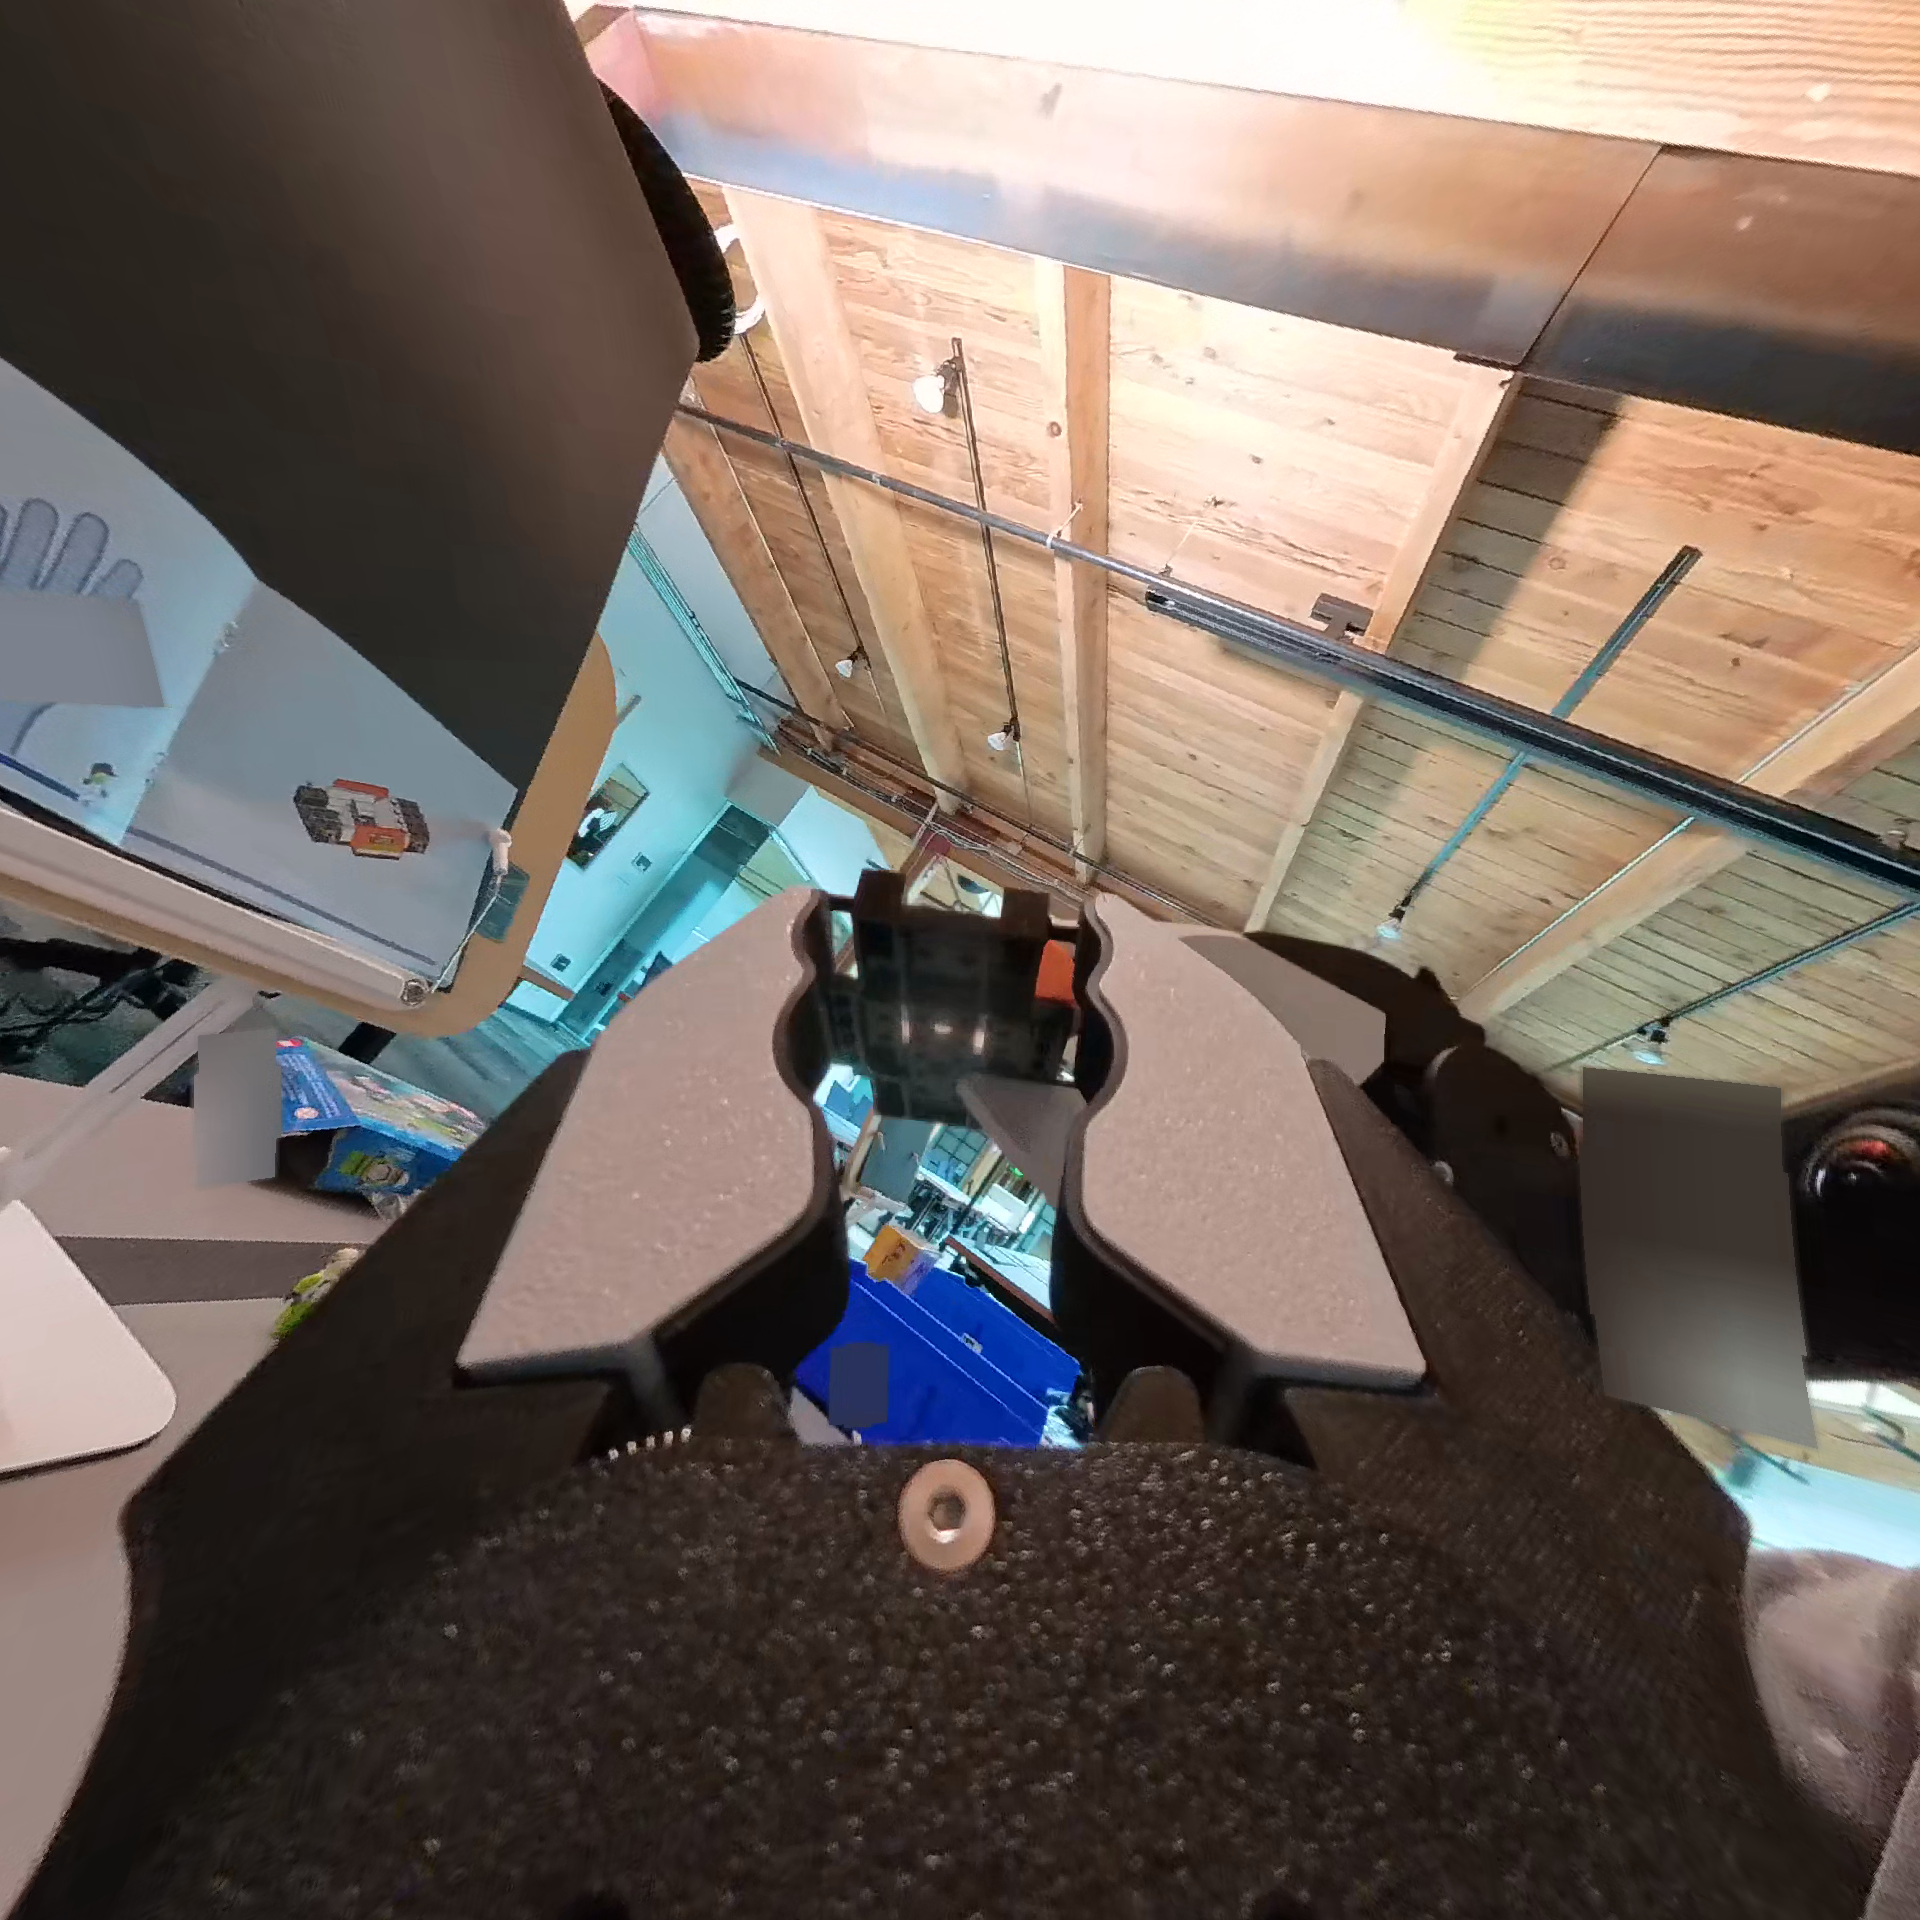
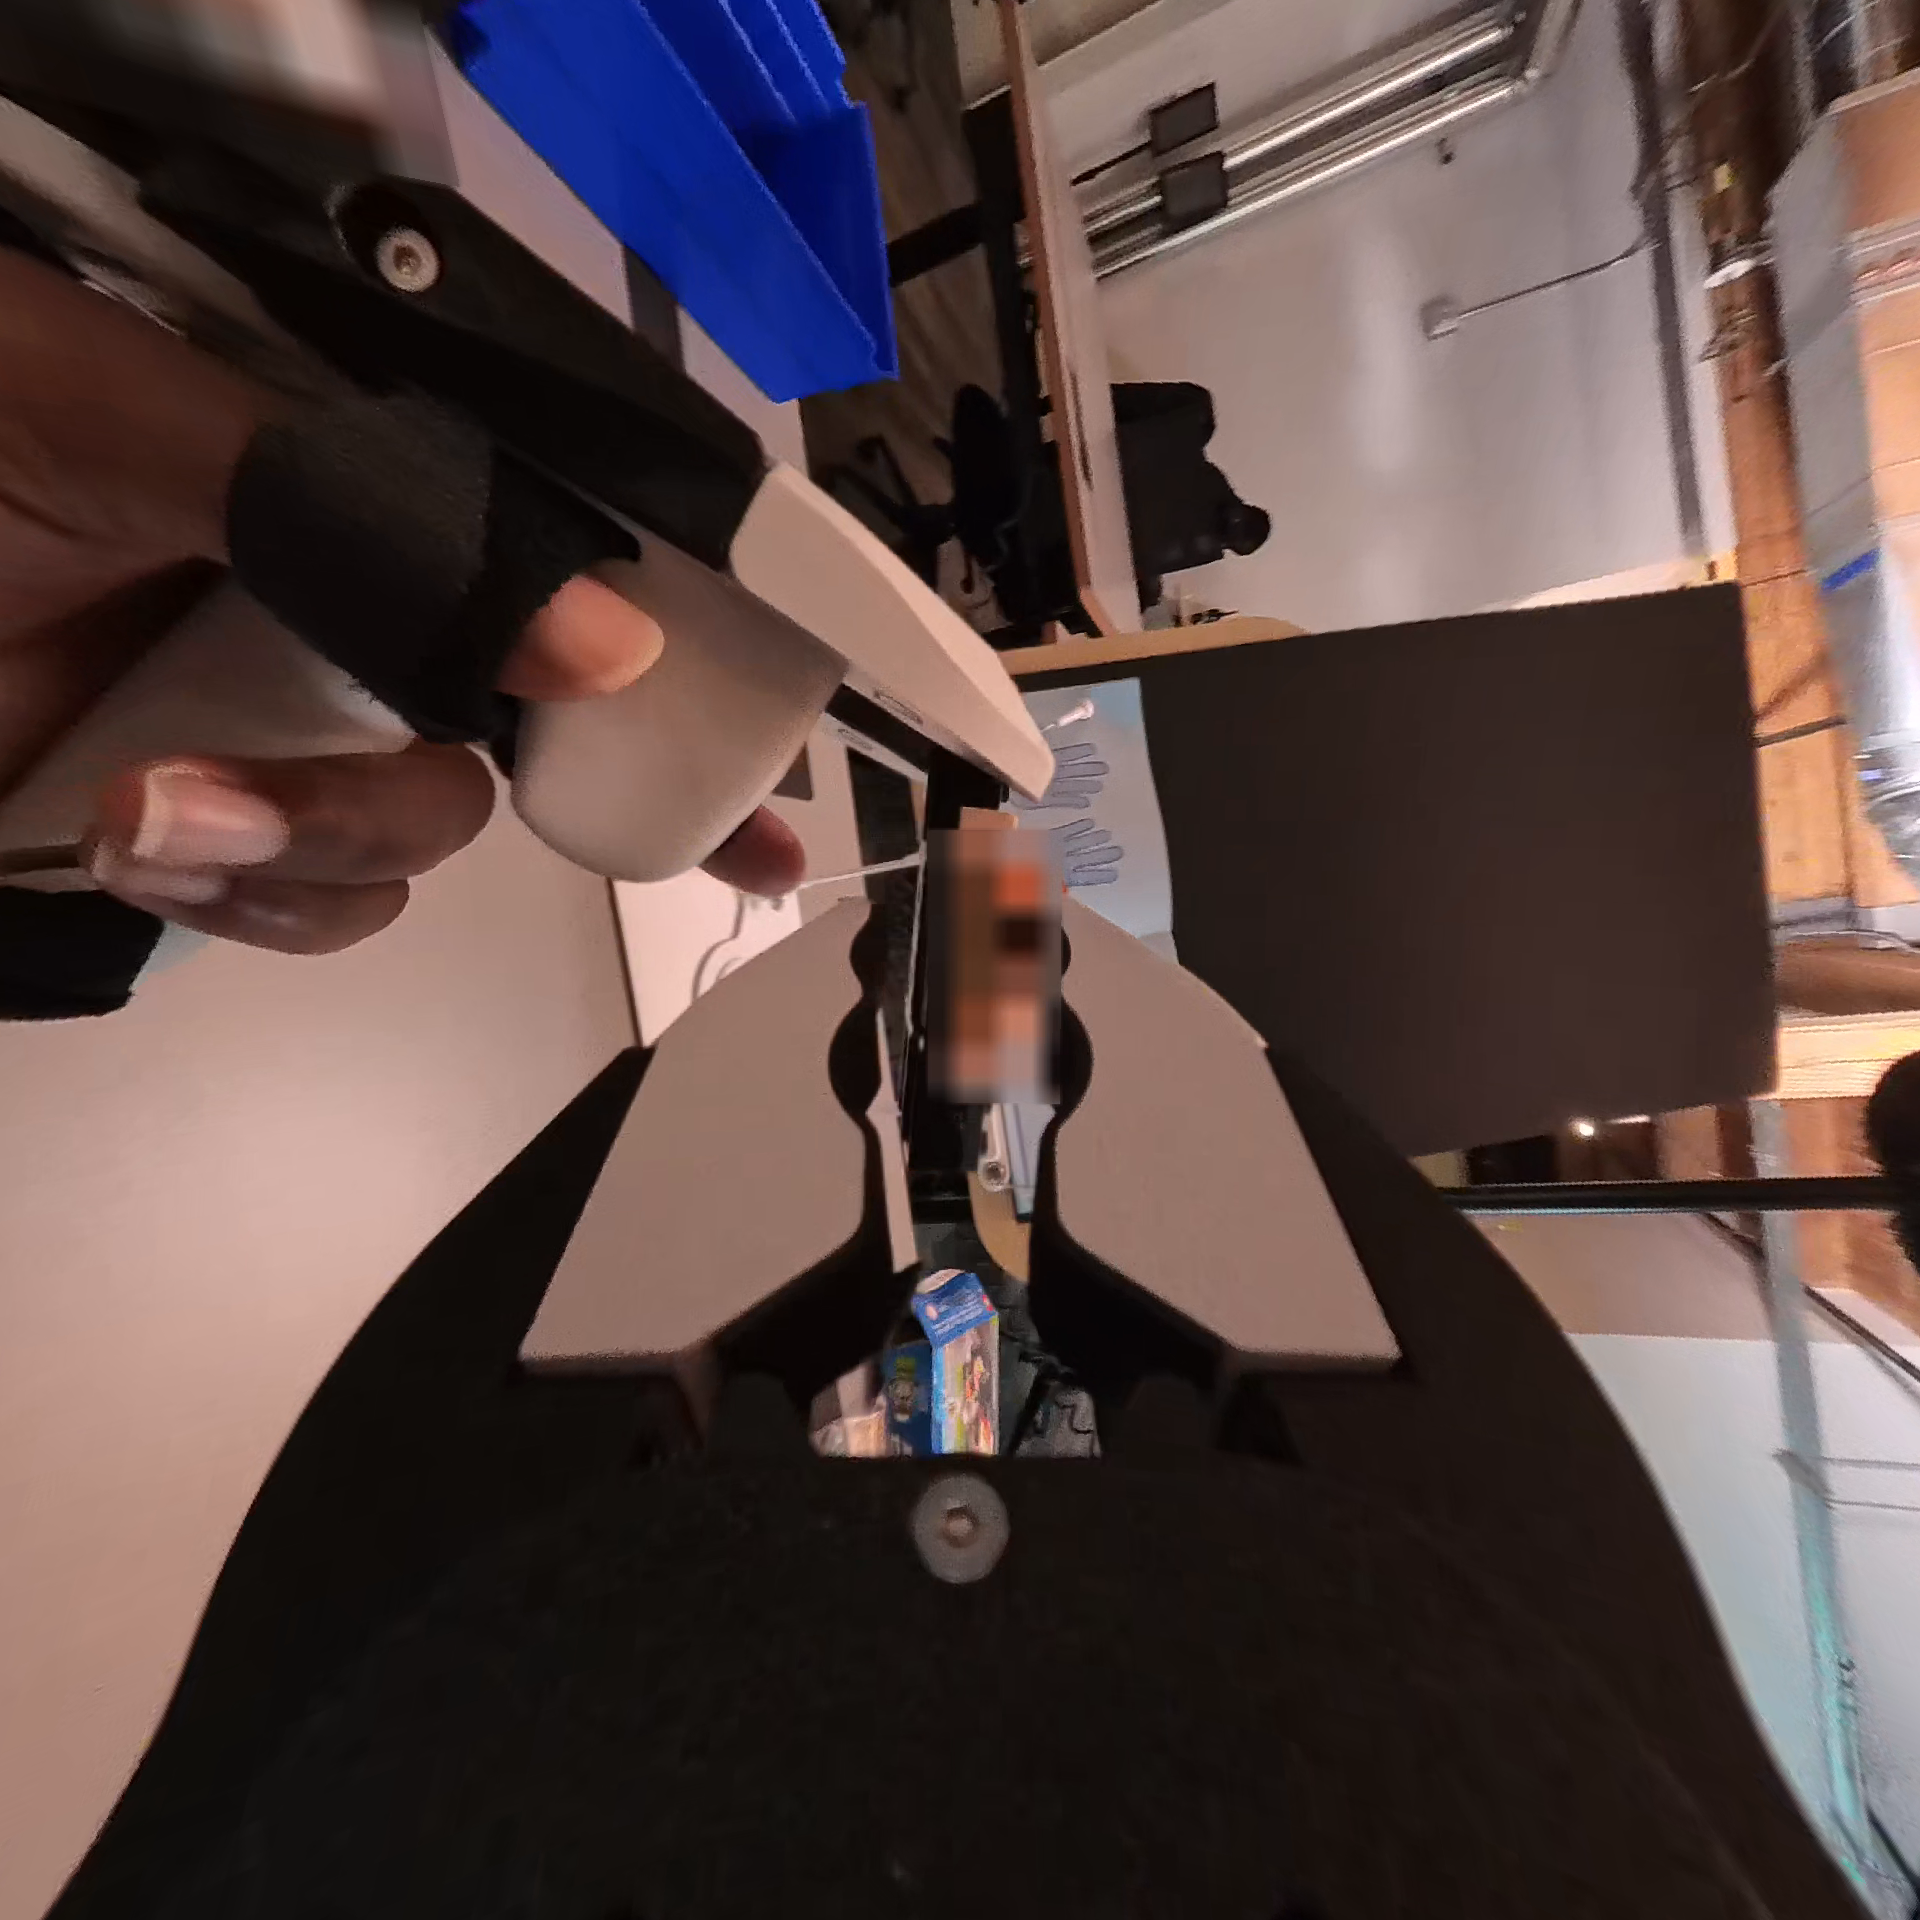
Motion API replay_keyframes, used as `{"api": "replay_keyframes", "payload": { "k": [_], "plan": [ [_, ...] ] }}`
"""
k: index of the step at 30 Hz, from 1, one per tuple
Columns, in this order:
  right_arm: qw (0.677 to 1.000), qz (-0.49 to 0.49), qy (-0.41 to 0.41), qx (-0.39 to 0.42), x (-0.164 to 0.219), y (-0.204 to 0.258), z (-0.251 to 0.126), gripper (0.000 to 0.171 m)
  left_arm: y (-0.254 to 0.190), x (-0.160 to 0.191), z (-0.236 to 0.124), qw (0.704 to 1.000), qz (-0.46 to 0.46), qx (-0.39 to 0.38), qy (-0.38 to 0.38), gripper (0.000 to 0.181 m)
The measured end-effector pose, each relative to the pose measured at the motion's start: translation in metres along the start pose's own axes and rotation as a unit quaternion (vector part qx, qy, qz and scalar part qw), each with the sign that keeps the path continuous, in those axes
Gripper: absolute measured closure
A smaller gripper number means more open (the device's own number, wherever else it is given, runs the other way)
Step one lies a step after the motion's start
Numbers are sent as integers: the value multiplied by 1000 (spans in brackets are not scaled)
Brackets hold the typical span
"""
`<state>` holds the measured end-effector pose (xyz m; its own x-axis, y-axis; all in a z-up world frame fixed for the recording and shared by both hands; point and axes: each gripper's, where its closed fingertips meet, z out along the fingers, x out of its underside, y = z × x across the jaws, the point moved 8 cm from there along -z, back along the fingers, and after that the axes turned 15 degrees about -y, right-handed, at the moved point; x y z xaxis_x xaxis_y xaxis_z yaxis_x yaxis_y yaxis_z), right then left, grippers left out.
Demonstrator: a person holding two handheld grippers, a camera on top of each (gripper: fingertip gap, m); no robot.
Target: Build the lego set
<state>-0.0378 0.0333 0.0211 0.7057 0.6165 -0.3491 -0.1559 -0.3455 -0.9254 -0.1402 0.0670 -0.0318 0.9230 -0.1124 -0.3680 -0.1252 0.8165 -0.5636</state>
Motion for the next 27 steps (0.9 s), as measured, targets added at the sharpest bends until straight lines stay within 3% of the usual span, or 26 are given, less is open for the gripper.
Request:
{"api": "replay_keyframes", "payload": {
  "k": [14, 27],
  "plan": [
    [997, -33, -19, 63, -5, 5, -6, 152, -13, -7, -1, 1000, 10, -10, -8, 137],
    [997, 17, -48, 58, 1, 5, -21, 154, -17, -2, -2, 1000, 9, 0, -4, 137]
  ]
}}
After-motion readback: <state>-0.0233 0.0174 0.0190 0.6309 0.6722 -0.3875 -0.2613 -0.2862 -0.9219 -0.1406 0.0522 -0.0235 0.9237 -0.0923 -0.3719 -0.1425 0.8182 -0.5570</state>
